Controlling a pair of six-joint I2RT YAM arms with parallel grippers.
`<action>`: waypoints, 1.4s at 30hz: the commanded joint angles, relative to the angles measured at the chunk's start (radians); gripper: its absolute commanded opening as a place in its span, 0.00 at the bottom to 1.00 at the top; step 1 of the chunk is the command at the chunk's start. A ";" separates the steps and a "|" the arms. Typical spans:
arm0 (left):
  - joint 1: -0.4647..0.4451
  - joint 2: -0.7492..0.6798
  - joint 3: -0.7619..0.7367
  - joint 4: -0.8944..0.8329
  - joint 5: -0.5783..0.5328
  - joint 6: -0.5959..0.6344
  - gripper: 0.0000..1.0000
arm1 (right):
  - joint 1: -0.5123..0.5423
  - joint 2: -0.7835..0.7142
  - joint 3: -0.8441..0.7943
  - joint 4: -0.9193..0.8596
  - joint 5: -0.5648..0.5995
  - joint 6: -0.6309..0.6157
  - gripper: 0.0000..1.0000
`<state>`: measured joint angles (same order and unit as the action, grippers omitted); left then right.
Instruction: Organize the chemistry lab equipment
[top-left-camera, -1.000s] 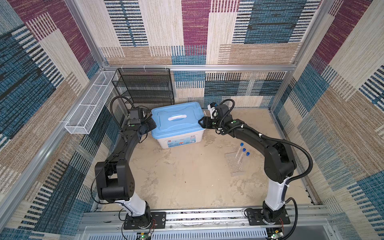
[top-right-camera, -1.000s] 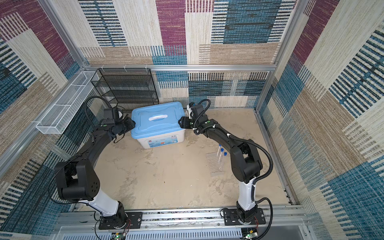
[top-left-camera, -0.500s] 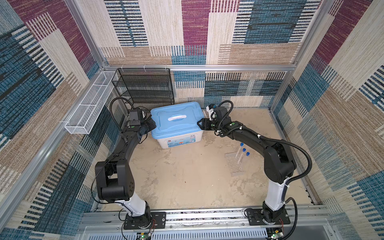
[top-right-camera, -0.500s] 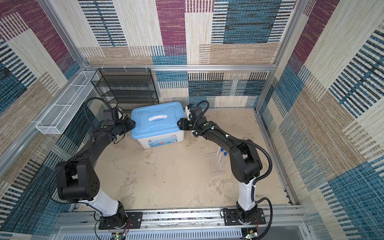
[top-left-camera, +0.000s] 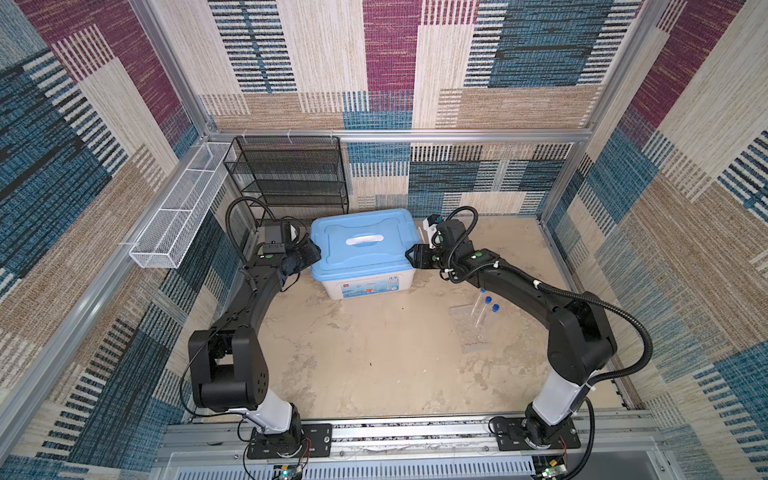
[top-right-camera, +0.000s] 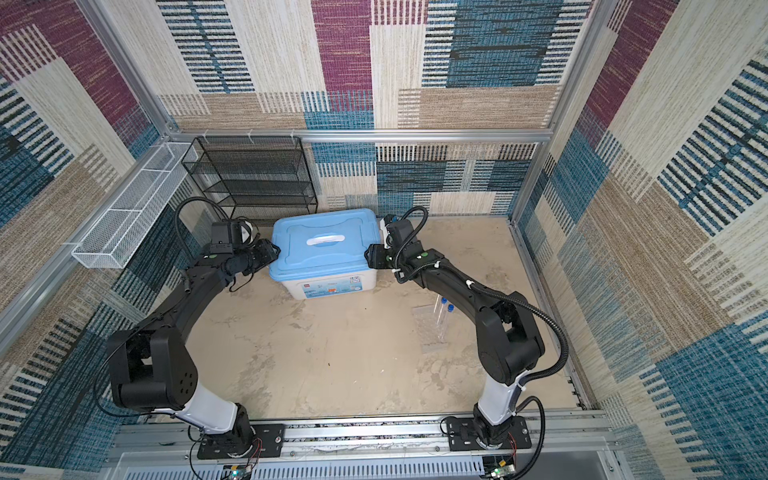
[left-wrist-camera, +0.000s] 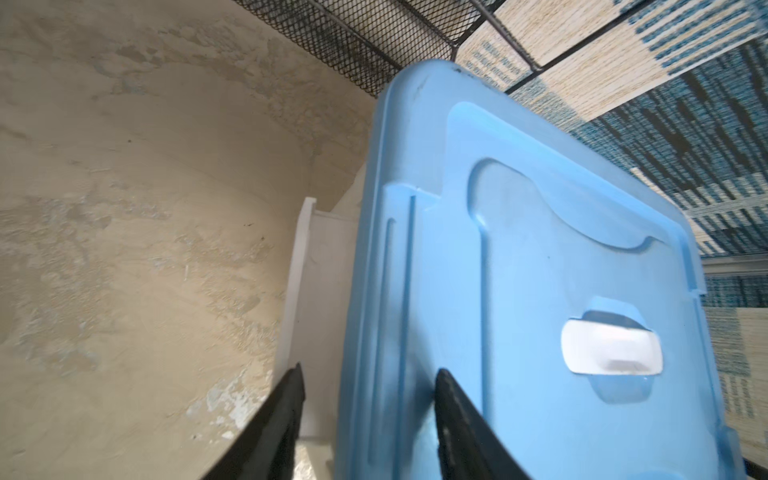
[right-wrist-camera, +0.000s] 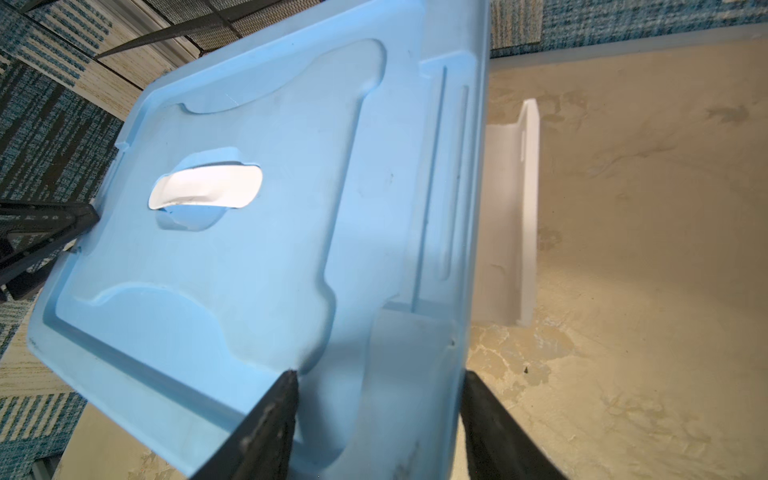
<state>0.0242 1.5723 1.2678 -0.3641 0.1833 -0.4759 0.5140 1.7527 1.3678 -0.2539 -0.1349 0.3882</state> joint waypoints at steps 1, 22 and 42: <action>0.003 -0.048 0.010 -0.061 -0.115 0.062 0.73 | -0.001 -0.014 -0.023 -0.070 0.038 -0.018 0.63; 0.025 0.105 -0.078 0.242 0.243 -0.075 0.69 | -0.002 0.030 0.001 -0.021 0.009 -0.027 0.62; -0.225 0.190 0.208 -0.286 -0.341 0.232 0.51 | -0.002 0.053 0.017 -0.022 -0.015 -0.016 0.61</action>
<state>-0.1757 1.7363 1.4773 -0.4690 -0.1707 -0.3153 0.5041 1.7893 1.3842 -0.1993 -0.1188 0.3855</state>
